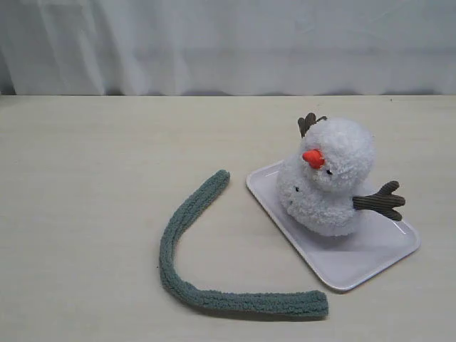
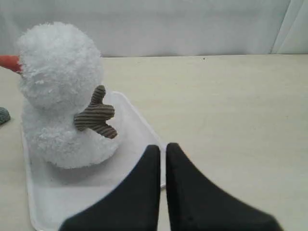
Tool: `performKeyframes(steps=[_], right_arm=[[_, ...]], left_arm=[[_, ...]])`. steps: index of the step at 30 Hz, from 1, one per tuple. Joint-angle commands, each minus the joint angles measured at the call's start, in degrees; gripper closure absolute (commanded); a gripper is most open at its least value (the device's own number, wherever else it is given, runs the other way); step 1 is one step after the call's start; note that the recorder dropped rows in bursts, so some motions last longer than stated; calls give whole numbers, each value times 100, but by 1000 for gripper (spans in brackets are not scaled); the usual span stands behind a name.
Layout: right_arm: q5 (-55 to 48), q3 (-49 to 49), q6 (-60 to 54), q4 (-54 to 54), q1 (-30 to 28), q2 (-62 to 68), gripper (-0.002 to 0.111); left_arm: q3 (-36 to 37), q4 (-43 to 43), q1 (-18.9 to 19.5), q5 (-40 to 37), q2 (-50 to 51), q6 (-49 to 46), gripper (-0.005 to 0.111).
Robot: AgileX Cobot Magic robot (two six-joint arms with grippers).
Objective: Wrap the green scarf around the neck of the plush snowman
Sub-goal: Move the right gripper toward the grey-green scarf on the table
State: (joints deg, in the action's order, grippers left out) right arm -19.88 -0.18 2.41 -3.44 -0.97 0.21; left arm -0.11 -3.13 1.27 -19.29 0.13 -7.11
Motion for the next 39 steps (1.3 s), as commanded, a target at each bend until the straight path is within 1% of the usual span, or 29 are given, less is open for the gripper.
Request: performKeyframes(steps=[1,8,10,12,13,14,15,16,18,20,21,24,25,26,27,28,30,31,32,33,34,35,37,39], right_arm=[[795,18,-23,-341,-25,-21,104],[2781,18,-7,-241,-25,-21,104],[3732,18,4,-181,-25,-21,104],[4709,18,460,154,-25,-21,104],[5116,18,1042,294,-25,-21,104],[5403,18,1478,344,-25,-21,104],[5493,18,1616,344,-25,-21,104],[5305,-76,1647,344,-25,-21,104],[4312,-519,1647,193,-25,-21,103],[2931,-1163,1647,105,-25,56,95],[2389,-1480,1647,105,-25,182,89],[1067,-2374,1647,105,-25,608,65],[544,-2718,1615,105,-25,823,54],[-414,-3323,1386,105,-25,1151,43],[-1020,-3699,1203,129,-25,1411,39],[-1783,-4156,794,267,-25,1772,38],[-2845,-4884,119,748,-25,2431,38],[-3040,-5091,-241,1076,-25,2622,38],[-3281,-5407,-953,1892,-25,2961,40],[-3429,-5527,-1296,2279,-25,3135,43],[-3839,-5717,-1769,2785,-25,3502,49],[-4168,-5784,-2136,3186,-25,3895,53],[-4413,-5760,-2474,3557,-25,4420,53],[-4485,-5760,-2604,3668,-15,4883,53]], left_arm=[[11,6,0,77,-13,1,107],[11,6,0,77,-13,1,107],[11,6,0,77,-13,1,107],[11,6,0,77,-13,1,107],[11,6,0,77,-13,1,107],[11,6,0,77,-13,1,107],[11,6,0,77,-13,1,107],[11,6,0,77,-13,1,107],[11,6,0,77,-13,1,107],[11,6,0,77,-13,1,107],[11,6,0,77,-13,1,107],[11,6,0,77,-13,1,107],[11,6,0,77,-13,1,107],[11,6,0,77,-13,1,107],[11,6,0,77,-13,1,107],[11,6,0,77,-13,1,107],[11,6,0,77,-13,1,107],[11,6,0,77,-13,1,107],[11,6,0,77,-13,1,107],[11,6,0,77,-13,1,107],[11,6,0,77,-13,1,107],[11,6,0,77,-13,1,107],[11,6,0,77,-13,1,107],[11,6,0,77,-13,1,107]])
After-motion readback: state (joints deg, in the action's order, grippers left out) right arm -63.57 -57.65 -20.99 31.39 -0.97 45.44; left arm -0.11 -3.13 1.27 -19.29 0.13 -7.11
